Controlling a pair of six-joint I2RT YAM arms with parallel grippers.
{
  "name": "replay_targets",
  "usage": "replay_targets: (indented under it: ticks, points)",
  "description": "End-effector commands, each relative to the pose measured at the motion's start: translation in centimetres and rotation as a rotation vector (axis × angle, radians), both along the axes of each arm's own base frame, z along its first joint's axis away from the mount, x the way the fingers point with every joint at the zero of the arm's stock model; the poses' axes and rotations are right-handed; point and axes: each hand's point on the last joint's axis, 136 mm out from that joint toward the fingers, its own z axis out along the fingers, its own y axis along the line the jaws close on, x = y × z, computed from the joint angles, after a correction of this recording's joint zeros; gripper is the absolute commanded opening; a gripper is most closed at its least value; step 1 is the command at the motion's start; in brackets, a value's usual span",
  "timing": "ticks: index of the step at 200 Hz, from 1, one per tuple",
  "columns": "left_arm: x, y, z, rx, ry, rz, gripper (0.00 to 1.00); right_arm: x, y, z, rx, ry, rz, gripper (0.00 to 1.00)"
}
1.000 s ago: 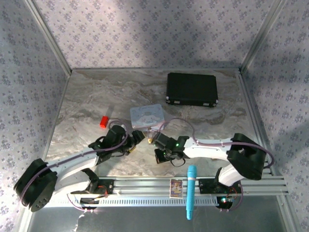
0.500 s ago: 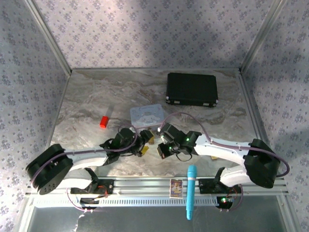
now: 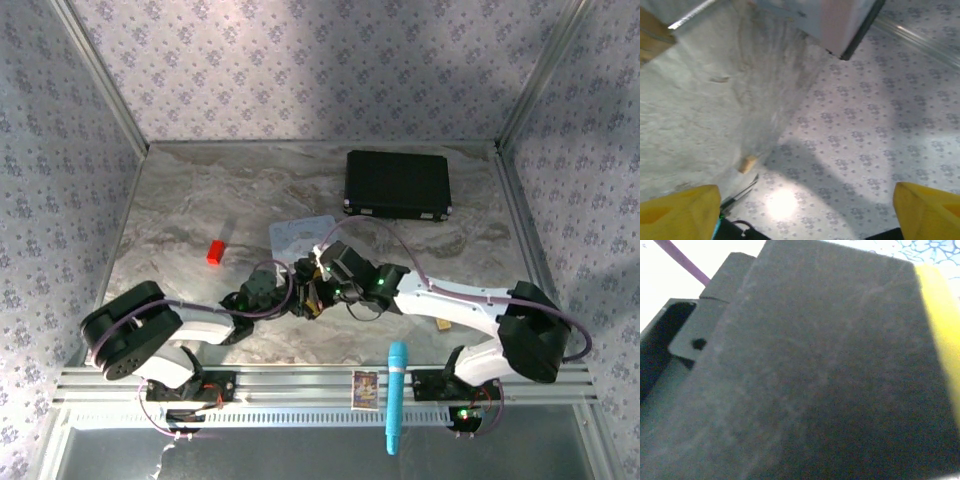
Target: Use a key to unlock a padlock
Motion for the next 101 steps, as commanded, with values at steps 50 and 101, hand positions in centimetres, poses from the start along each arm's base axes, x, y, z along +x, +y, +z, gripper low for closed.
replay_targets:
  ticks: [50, 101]
  points:
    - [-0.3, 2.9, -0.5, 0.047, 0.014, 0.094, 0.64, -0.8, -0.9, 1.8, 0.008, -0.031, -0.007, 0.00]
    - [0.2, 4.7, 1.1, 0.050, -0.033, 0.139, 0.44, -1.3, -1.0, 1.5, 0.017, -0.029, 0.000, 0.00]
